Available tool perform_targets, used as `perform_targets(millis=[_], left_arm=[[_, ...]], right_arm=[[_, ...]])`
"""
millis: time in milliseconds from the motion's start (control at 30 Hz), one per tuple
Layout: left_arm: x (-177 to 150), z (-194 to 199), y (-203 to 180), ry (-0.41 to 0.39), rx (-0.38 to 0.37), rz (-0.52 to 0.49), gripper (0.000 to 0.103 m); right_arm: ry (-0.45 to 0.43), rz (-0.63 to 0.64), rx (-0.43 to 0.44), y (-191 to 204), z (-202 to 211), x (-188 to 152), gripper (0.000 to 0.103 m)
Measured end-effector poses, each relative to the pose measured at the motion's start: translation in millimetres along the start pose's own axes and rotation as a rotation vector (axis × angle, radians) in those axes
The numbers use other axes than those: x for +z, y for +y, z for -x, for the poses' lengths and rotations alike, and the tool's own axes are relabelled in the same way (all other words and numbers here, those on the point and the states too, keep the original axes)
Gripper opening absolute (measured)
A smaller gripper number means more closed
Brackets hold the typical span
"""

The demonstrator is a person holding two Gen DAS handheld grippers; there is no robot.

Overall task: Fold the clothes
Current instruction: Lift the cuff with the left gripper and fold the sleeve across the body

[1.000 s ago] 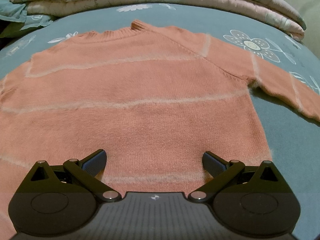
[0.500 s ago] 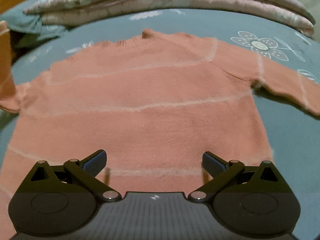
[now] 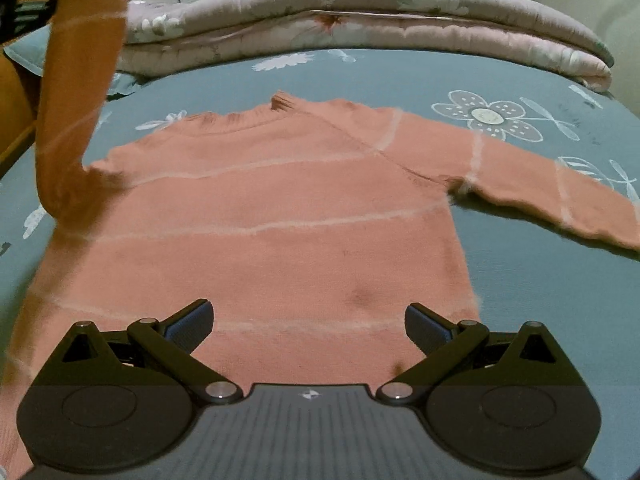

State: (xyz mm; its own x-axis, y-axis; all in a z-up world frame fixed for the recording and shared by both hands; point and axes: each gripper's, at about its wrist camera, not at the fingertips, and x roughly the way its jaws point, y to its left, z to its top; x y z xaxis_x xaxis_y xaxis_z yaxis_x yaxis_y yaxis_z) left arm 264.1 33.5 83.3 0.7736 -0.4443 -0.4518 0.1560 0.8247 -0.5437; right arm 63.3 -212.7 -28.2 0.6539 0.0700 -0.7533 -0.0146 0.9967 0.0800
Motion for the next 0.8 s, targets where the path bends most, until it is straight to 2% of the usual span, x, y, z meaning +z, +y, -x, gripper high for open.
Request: perform_targets(millis=[300,533,733,800], left_arm=[[-48.4,-66.1,-19.3,0.113,-0.021,-0.040,0.006],[-106.7,-118.7,-9.8,0.202,0.034,-0.090,0.006],[-135.0,-140.8,-12.7,0.261,0.062,-0.145,0.007],[-139.2,-145.3,-14.2,0.278,0.078,-0.166,0.014]], right_arm=[[0.014,-0.041,-0.023,-13.7,4.8,-13.3,0.103],[0.026,-0.067,-0.057,-26.8,9.1,-19.7,0.103],[0.040,-0.071,-0.086,-32.5,12.1,-23.1,0.103],[0.039,-0.074,-0.092,-33.7,14.4,-23.2,0.103]])
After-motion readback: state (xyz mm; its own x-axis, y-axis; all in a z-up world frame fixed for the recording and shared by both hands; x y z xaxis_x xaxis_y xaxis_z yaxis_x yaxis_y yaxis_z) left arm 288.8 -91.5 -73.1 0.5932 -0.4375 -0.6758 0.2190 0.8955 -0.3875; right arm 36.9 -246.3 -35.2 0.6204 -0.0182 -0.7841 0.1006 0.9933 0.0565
